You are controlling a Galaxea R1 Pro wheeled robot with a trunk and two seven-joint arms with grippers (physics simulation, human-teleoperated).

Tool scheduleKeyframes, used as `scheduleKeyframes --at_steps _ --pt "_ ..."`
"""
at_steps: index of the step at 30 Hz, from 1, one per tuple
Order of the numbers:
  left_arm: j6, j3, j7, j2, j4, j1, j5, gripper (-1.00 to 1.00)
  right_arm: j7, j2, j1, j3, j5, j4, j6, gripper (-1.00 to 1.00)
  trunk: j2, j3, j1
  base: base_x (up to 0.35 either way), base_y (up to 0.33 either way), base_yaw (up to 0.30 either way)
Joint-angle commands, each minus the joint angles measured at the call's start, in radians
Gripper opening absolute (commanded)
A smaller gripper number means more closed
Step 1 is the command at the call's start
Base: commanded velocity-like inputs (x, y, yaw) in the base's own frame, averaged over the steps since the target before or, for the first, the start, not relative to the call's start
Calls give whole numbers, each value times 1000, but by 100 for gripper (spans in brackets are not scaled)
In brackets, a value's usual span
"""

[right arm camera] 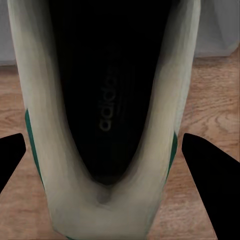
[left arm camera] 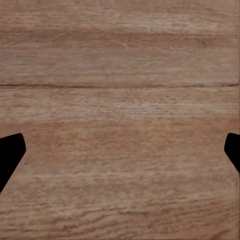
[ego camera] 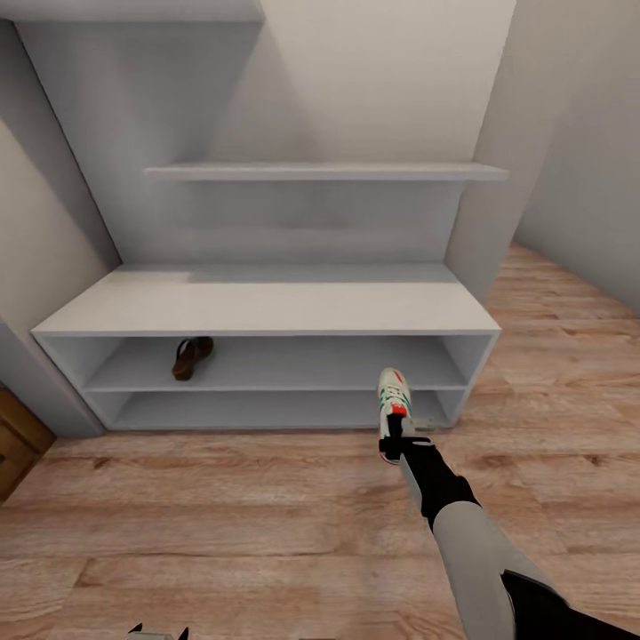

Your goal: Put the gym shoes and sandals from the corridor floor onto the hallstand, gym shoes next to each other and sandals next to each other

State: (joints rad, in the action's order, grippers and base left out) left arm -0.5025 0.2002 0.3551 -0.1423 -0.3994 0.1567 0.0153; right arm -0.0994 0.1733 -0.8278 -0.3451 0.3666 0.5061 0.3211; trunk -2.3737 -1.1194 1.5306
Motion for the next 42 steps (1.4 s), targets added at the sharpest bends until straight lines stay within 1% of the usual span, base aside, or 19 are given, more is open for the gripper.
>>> scheduleKeyframes --at_steps 1,15,28,42 --pt "-1 7 10 0 1 1 2 100 0 1 -1 -5 6 2 4 -100 0 -1 0 311 -123 0" --pt "-2 7 10 0 1 1 2 100 0 1 -1 -5 6 3 4 -100 0 -1 0 326 -104 0" --pt "-2 7 10 0 1 1 2 100 0 1 -1 -6 6 8 4 -100 0 -1 0 321 -14 0" --pt "-1 8 9 0 1 1 2 100 0 1 -1 -6 6 11 3 -100 0 -1 0 68 0 0"
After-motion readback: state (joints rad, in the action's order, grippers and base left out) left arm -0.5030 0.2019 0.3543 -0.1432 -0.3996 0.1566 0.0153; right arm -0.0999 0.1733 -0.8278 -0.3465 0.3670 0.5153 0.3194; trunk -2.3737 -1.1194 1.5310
